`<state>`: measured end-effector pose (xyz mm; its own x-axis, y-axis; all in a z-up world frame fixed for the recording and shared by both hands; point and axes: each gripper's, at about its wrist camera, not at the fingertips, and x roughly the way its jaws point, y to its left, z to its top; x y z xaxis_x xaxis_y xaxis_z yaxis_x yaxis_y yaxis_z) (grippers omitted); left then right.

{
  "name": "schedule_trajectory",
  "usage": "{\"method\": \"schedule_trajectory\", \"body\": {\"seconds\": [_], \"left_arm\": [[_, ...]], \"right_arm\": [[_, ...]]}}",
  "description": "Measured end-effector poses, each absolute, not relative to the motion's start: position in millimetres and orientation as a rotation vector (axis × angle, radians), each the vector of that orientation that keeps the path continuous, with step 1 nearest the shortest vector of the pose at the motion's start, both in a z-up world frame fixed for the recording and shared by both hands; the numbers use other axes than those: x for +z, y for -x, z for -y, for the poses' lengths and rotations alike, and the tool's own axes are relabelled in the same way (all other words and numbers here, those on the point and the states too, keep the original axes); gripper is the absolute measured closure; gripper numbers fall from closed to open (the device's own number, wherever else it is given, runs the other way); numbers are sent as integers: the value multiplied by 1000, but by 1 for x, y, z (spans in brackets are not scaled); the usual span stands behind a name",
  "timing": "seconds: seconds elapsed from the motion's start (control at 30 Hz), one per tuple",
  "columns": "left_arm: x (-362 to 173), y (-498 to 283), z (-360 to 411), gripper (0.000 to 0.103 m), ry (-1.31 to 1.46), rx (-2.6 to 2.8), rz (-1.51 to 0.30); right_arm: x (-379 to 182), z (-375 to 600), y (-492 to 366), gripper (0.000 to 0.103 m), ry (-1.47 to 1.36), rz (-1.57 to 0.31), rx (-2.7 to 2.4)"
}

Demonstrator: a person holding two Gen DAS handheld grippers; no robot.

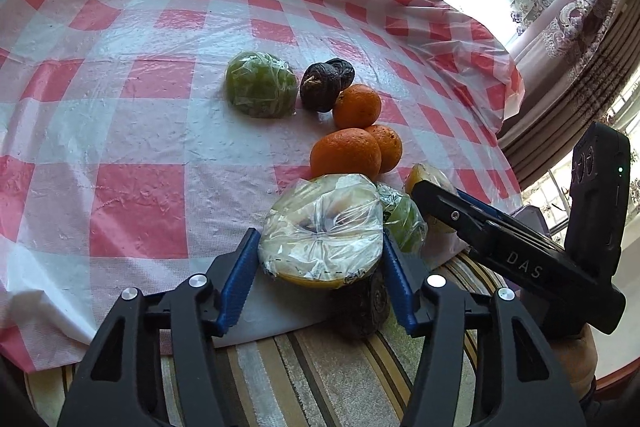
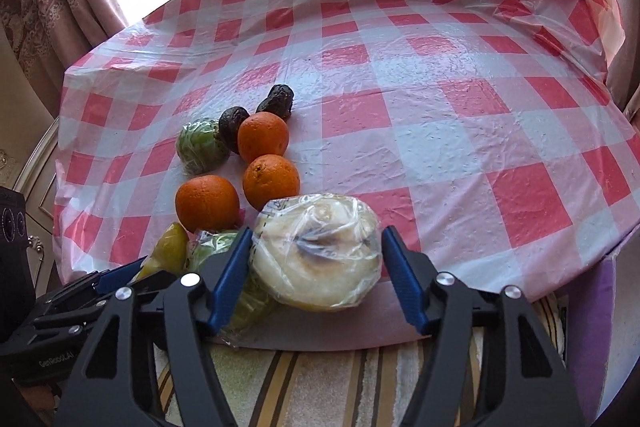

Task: Organize fruits
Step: 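Grasp a plastic-wrapped pear half with the left tool while the right tool grasps another, then carry both pear halves over the white purple-rimmed box with both tools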

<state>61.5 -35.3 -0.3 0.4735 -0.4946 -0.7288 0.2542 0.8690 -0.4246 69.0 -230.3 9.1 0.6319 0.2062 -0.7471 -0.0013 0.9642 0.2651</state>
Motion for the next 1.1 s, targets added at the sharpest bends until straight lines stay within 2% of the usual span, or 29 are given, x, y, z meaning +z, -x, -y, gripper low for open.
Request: {"method": "schedule_trajectory", "body": {"seconds": [0.67,1.1], "left_arm": [[41,-32,60,48,98,-386,-801],[66,-18,175,48,-50,-605,-767]], "right_arm": [[27,269,-36,40,-362,-814,151],[42,367,17,40,-409,-780,-9]]}}
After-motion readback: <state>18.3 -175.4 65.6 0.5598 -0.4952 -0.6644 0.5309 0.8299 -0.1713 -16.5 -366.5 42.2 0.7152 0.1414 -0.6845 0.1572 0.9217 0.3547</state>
